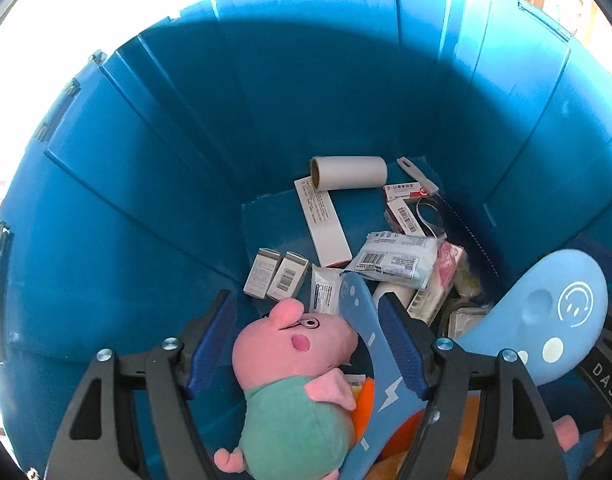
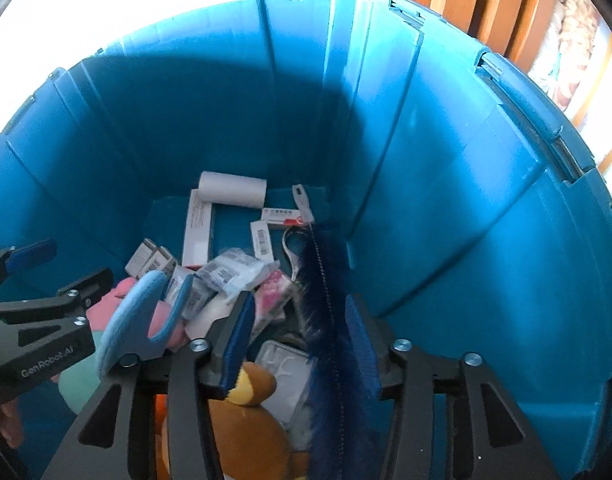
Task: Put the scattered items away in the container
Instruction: 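Open both grippers to drop the paper roll and ointment box in the crate, then withdraw both grippers from the crate back over the pile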
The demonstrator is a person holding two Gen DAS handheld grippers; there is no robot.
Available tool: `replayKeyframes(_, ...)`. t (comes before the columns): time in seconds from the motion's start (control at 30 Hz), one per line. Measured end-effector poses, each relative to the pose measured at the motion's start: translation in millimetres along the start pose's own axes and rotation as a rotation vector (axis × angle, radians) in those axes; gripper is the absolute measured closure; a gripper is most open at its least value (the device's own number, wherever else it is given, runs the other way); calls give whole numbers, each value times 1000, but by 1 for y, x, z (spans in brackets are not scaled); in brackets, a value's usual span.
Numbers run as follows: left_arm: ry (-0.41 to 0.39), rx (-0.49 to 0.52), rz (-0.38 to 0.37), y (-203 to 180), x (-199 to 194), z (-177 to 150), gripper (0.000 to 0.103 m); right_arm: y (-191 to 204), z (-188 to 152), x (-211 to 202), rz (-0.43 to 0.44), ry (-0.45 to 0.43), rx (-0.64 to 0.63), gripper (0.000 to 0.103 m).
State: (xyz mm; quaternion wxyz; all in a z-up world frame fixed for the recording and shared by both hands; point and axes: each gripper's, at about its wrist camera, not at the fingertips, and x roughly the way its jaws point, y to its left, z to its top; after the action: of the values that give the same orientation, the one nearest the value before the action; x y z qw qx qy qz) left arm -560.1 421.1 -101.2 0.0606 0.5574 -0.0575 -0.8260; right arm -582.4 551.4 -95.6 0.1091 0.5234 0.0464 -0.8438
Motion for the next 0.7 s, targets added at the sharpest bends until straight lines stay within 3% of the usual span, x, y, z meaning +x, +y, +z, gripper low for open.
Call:
replayKeyframes(0.13, 0, -7, 6, 2, 1, -1, 30, 3, 0, 3, 8, 2, 7, 38)
replayKeyframes(0.3, 1, -14, 14, 3, 2, -2, 29, 11, 0, 2, 34, 4, -15, 20)
replayKeyframes(0.5, -41, -60, -29, 14, -20, -12, 27, 20, 1, -20, 69, -52, -35, 2)
replayKeyframes(0.7, -106, -70, -31, 18, -50, -34, 25, 23, -5, -69, 126, -169, -26, 0)
